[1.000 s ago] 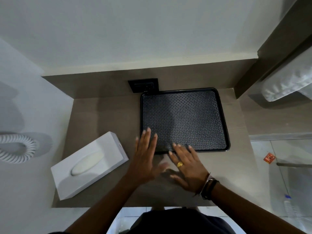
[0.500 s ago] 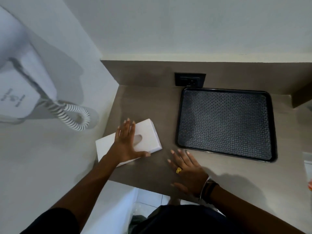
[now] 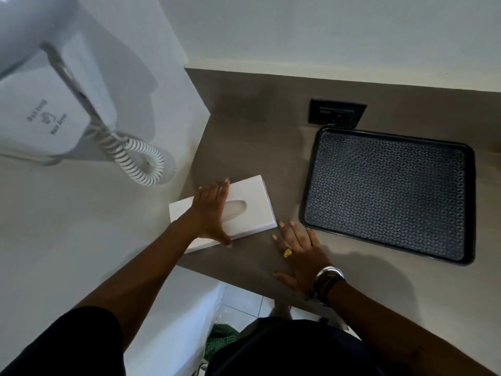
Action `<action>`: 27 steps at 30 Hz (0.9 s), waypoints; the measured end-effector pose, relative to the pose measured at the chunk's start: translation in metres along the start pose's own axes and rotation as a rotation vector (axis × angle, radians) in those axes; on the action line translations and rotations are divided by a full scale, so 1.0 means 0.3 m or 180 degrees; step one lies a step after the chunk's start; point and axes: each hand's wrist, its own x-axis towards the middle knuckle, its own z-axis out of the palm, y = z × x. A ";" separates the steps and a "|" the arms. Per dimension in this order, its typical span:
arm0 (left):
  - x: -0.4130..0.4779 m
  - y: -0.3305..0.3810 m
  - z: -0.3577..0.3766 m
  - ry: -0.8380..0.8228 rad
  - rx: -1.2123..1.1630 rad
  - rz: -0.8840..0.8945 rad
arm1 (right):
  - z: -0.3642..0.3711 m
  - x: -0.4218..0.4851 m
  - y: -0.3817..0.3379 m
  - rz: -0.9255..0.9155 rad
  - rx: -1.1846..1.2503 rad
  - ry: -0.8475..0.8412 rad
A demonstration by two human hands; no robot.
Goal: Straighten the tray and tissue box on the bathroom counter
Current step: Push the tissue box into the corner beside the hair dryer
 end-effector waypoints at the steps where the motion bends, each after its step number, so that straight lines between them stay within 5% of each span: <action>1: -0.007 0.001 0.003 0.0096 0.0000 -0.0014 | 0.001 0.002 -0.003 0.0004 -0.0008 -0.0048; 8: -0.031 0.020 -0.001 0.0442 -0.0176 -0.0119 | 0.004 -0.007 0.002 0.0029 0.0021 -0.0206; 17: 0.089 0.012 -0.124 0.0937 -0.1345 -0.1183 | -0.007 -0.008 0.002 -0.0068 0.0095 -0.0005; 27: 0.313 -0.069 -0.250 0.1126 -0.1216 -0.1649 | -0.002 0.006 0.012 -0.0139 0.0008 -0.0066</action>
